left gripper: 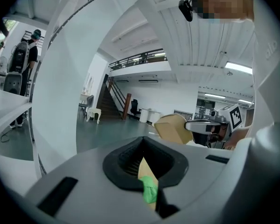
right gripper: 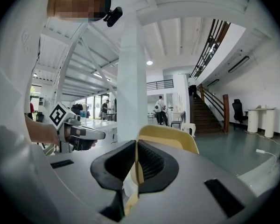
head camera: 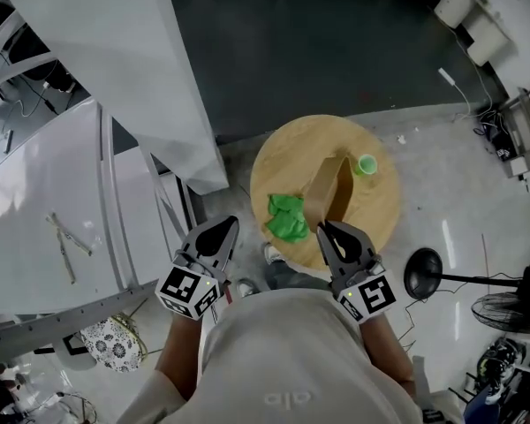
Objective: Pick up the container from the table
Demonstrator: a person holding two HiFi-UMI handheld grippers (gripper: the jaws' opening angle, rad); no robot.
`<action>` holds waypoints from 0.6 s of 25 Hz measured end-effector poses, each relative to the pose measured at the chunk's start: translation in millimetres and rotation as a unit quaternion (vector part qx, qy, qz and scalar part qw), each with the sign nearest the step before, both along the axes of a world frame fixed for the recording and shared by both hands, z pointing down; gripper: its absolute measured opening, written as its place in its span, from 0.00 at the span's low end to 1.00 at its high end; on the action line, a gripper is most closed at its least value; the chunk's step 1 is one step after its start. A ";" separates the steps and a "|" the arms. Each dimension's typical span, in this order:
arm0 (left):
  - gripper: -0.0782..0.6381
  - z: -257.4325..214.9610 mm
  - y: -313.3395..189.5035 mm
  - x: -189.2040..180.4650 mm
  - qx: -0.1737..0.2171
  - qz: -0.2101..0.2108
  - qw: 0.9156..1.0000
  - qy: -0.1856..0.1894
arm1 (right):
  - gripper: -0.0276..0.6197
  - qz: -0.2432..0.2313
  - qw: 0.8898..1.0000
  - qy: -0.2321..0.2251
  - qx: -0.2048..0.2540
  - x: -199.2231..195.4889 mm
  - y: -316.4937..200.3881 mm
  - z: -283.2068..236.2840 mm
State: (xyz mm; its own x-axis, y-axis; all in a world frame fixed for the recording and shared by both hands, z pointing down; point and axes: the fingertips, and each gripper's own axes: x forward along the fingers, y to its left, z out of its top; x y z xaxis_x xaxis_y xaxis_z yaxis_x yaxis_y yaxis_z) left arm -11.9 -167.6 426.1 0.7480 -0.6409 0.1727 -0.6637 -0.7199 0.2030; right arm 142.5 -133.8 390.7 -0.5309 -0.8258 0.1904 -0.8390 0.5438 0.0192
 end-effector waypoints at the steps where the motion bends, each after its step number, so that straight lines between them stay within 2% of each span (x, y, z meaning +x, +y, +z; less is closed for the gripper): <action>1: 0.13 -0.3 0.5 2.7 0.001 0.004 1.000 0.000 | 0.11 0.002 1.000 0.000 -0.001 1.0 2.0 0.9; 7: 0.13 -4.9 3.0 15.7 0.005 0.020 1.000 0.001 | 0.11 0.016 1.000 0.007 -0.009 8.7 8.3 8.0; 15: 0.13 -4.2 5.2 20.5 0.003 0.021 1.000 0.000 | 0.11 0.035 0.999 0.000 -0.011 23.1 7.5 8.5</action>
